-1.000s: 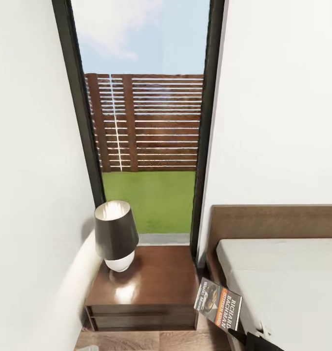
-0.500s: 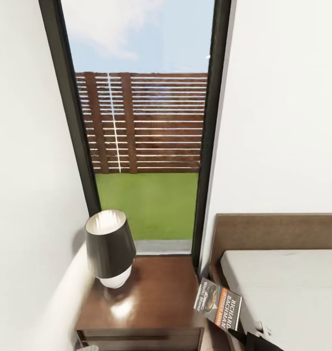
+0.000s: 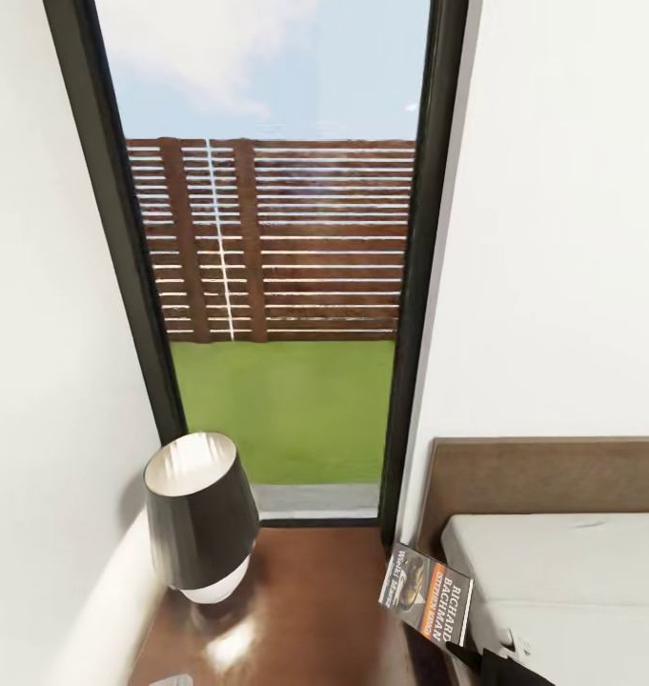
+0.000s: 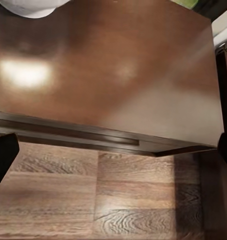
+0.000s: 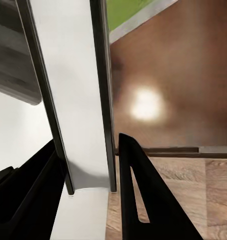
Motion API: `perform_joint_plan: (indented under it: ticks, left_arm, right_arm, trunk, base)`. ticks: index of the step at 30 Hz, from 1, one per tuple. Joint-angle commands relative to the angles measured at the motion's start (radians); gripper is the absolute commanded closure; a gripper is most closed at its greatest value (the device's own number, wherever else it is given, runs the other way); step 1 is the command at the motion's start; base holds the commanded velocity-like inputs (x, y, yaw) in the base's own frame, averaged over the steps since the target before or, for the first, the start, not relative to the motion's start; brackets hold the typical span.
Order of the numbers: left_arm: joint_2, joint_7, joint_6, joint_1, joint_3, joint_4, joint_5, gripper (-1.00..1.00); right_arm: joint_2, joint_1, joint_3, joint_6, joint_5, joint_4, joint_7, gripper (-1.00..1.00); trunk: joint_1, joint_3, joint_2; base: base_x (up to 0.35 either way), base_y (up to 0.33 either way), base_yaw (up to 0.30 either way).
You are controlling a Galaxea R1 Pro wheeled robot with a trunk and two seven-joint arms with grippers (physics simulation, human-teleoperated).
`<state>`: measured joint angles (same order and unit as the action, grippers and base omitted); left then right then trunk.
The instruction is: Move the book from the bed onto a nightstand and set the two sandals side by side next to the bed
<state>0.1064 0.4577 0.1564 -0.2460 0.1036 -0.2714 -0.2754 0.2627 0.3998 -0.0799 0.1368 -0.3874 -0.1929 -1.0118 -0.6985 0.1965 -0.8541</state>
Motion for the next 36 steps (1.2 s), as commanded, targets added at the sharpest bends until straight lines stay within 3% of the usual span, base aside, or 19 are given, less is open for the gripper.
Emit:
perform_joint_plan:
  ticks: [1, 9, 24, 36]
  left_arm:
    - [0.000, 0.007, 0.000, -0.001, 0.005, 0.001, -0.002, -1.00]
    - [0.001, 0.007, 0.000, -0.001, 0.005, 0.001, -0.002, -1.00]
    - [0.000, 0.007, 0.000, -0.001, 0.005, 0.001, -0.002, -1.00]
    - [0.000, 0.007, 0.000, -0.001, 0.005, 0.001, -0.002, -1.00]
  right_arm:
    - [0.000, 0.001, -0.011, 0.011, -0.001, 0.000, -0.004, 1.00]
    - [0.000, 0.001, -0.011, 0.011, -0.001, 0.000, -0.004, 1.00]
    - [0.000, 0.001, -0.011, 0.011, -0.001, 0.000, -0.004, 1.00]
    - [0.000, 0.001, -0.011, 0.011, -0.001, 0.000, -0.005, 1.00]
  trunk:
    - [-0.001, 0.001, -0.001]
    - [-0.001, 0.001, -0.001]
    - [-0.001, 0.001, -0.001]
    - [-0.001, 0.001, -0.001]
  base:
    - [0.290, 0.000, 0.000]
    - [0.117, 0.000, 0.000]
    - [0.308, 0.000, 0.000]
    - [0.032, 0.000, 0.000]
